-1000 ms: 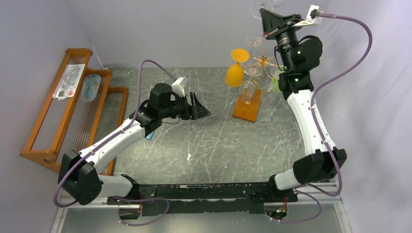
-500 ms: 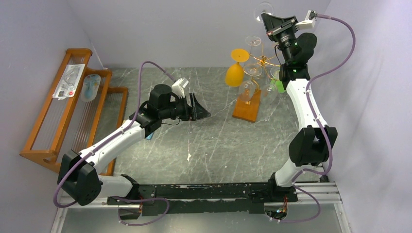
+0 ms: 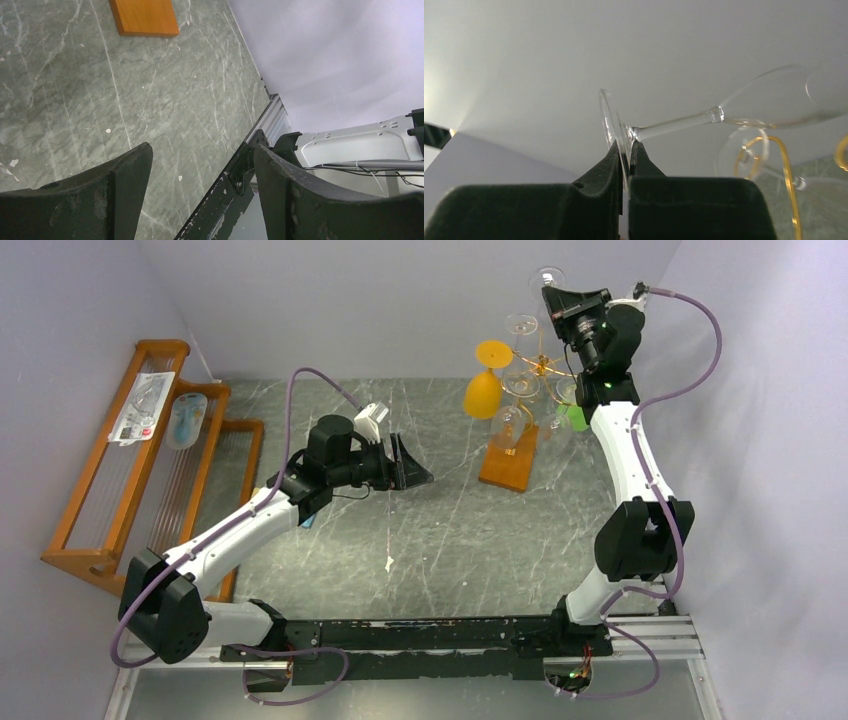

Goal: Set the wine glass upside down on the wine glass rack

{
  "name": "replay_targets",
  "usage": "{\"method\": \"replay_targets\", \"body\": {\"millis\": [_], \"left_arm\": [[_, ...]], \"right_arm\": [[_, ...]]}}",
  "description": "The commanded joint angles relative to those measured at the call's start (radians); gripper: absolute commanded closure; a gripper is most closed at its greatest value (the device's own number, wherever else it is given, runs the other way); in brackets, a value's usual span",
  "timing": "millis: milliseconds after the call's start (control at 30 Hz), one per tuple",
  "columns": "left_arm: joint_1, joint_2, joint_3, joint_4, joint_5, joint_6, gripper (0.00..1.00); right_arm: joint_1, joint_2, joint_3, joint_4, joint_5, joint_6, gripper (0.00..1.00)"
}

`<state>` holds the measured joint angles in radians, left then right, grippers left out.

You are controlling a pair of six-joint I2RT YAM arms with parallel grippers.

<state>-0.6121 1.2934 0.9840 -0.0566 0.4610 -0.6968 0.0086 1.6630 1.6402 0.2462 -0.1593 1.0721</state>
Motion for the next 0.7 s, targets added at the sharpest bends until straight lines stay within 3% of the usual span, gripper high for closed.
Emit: {"method": "replay_targets", "body": {"millis": [0,467,667], "left_arm": [[0.006,-0.027,-0.020,0.022,0.024,-0.006,0.22],[0.007,-0.040,-0.048,0.038,0.027,-0.006,0.22],[0.007,-0.044,-0.045,0.034,0.014,0.006,0.22]], "right_arm": [[-0.037,0.028,0.047,-0.137,0.047,0.075,1.00],[-0.048,0.000,0.036,-0.322,0.079,0.134,1.00],[-0.050,-0.015,0.119,-0.511,0.153,0.147,1.00]]}}
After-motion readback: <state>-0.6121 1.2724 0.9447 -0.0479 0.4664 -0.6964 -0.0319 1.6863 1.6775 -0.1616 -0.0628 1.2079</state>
